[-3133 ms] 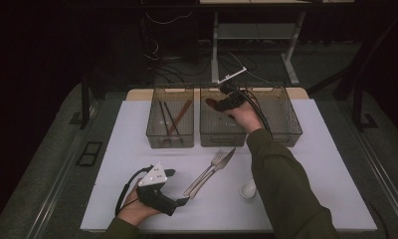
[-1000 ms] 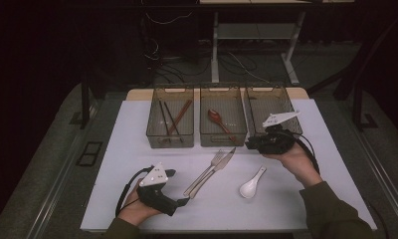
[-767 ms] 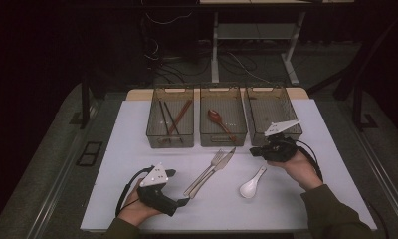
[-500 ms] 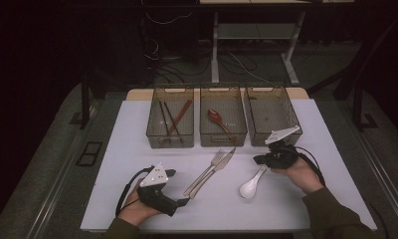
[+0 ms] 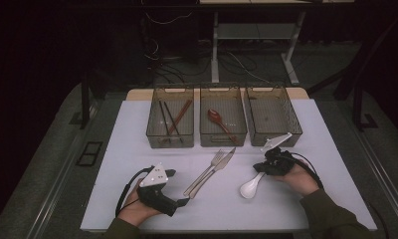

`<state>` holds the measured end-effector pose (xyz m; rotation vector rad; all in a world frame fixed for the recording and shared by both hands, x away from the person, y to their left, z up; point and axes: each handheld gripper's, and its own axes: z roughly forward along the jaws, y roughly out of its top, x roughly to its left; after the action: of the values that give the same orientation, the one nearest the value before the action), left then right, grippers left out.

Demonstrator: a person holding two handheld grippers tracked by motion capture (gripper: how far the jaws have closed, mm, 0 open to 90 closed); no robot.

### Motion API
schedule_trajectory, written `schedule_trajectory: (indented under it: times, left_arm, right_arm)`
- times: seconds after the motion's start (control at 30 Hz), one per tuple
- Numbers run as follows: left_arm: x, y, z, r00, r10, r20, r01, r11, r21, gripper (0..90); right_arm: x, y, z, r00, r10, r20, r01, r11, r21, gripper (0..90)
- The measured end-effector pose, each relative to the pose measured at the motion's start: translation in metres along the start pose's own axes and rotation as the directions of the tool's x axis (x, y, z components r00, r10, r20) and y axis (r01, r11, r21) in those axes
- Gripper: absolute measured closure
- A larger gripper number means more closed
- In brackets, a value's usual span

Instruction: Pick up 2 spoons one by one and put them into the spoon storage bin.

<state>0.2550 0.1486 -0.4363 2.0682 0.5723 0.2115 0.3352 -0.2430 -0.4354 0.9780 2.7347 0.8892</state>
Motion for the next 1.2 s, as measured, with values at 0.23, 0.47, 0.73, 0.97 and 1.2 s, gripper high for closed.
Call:
schedule_trajectory:
  times: [0.23, 0.47, 0.73, 0.97, 1.2]
  left_arm:
    - [0.0, 0.0, 0.0, 1.0, -0.001, -0.001, 0.001, 1.0, 0.0, 0.0]
    - [0.0, 0.0, 0.0, 1.0, 0.0, -0.001, 0.0, 1.0, 0.003, 0.0]
    - [0.0, 0.0, 0.0, 1.0, -0.001, -0.001, 0.001, 1.0, 0.004, 0.0]
    - [0.0, 0.0, 0.0, 1.0, 0.002, -0.001, -0.002, 1.0, 0.004, 0.0]
    - [0.0, 0.0, 0.001, 1.0, 0.007, 0.0, -0.007, 0.9999, 0.008, 0.0]
  right_arm:
    - [0.004, -0.012, -0.007, 1.0, 0.001, -0.004, -0.001, 1.0, 0.011, 89.5]
    - [0.009, -0.027, -0.016, 1.0, 0.001, -0.009, -0.001, 1.0, 0.017, 89.5]
    - [0.011, -0.034, -0.021, 0.9999, 0.007, -0.01, -0.007, 1.0, 0.015, 89.4]
    - [0.005, -0.034, -0.031, 0.9983, 0.051, -0.029, -0.053, 0.995, -0.079, 73.6]
    - [0.012, -0.03, -0.028, 0.9895, 0.032, -0.141, -0.053, 0.988, -0.148, 43.0]
